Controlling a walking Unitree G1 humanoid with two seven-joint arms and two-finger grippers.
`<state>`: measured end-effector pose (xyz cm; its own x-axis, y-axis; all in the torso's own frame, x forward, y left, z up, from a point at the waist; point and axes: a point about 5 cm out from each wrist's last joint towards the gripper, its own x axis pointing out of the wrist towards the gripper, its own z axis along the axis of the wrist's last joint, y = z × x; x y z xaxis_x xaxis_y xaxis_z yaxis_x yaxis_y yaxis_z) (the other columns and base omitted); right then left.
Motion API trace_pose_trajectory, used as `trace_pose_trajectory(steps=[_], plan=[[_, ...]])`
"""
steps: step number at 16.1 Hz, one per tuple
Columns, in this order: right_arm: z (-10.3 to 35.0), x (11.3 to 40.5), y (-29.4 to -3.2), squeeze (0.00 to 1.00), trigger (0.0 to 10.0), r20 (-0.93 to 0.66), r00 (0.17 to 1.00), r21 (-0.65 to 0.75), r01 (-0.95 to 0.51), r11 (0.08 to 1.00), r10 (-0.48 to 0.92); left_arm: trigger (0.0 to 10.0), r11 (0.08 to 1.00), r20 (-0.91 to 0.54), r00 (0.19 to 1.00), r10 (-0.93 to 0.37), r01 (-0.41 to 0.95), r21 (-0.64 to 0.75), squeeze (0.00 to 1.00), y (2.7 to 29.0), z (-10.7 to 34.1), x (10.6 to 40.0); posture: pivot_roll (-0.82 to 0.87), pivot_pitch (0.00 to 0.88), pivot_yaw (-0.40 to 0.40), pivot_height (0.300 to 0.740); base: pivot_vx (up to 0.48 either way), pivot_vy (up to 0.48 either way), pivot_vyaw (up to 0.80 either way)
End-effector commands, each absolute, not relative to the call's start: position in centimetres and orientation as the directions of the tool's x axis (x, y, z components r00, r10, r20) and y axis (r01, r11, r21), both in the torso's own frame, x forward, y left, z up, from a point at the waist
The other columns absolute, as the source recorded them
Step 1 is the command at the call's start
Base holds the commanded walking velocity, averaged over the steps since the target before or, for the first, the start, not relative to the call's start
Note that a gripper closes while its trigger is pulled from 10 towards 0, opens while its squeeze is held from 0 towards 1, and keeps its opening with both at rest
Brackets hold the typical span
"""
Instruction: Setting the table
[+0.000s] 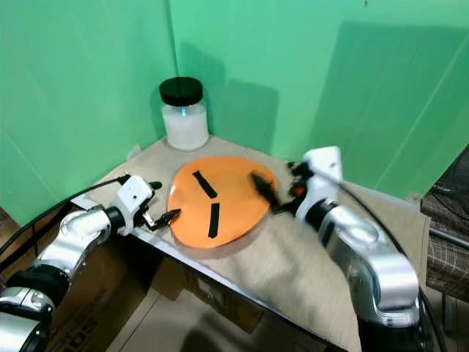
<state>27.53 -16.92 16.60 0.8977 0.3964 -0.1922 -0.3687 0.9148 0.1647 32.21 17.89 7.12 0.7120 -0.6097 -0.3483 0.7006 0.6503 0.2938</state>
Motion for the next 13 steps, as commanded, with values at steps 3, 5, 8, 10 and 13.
trace_pose_trajectory(steps=[3,5,8,10,13], plan=[[15.9,28.4,-16.9,1.00,10.0,-0.259,0.900,0.287,-0.276,0.917,0.352,10.0,0.617,-0.446,0.669,-0.594,0.735,0.281,0.00,18.3,5.0,31.0,-0.16,0.000,0.030,0.740,0.000,0.000,0.00],[14.6,28.9,-16.2,0.00,10.0,-0.373,0.857,0.411,-0.190,0.892,0.355,10.0,0.613,-0.450,0.668,-0.593,0.737,0.286,0.00,18.2,4.9,31.0,-0.16,0.000,0.027,0.740,0.000,0.000,0.00],[14.3,29.0,-14.8,0.00,10.0,-0.375,0.806,0.548,-0.205,0.811,0.457,10.0,0.608,-0.451,0.666,-0.594,0.739,0.291,0.00,18.1,4.8,30.9,-0.16,0.000,0.027,0.740,0.000,0.000,0.00],[13.7,29.2,-14.0,0.00,10.0,-0.424,0.777,0.527,-0.205,0.825,0.465,10.0,0.604,-0.450,0.665,-0.596,0.740,0.295,0.00,18.1,4.7,30.9,-0.16,0.000,0.026,0.740,0.000,0.000,0.00],[13.1,29.9,-12.9,0.00,8.8,-0.460,0.749,0.599,-0.134,0.790,0.476,10.0,0.603,-0.448,0.667,-0.596,0.740,0.299,0.00,18.1,4.8,30.9,-0.15,0.000,0.022,0.740,0.000,0.000,0.00]])
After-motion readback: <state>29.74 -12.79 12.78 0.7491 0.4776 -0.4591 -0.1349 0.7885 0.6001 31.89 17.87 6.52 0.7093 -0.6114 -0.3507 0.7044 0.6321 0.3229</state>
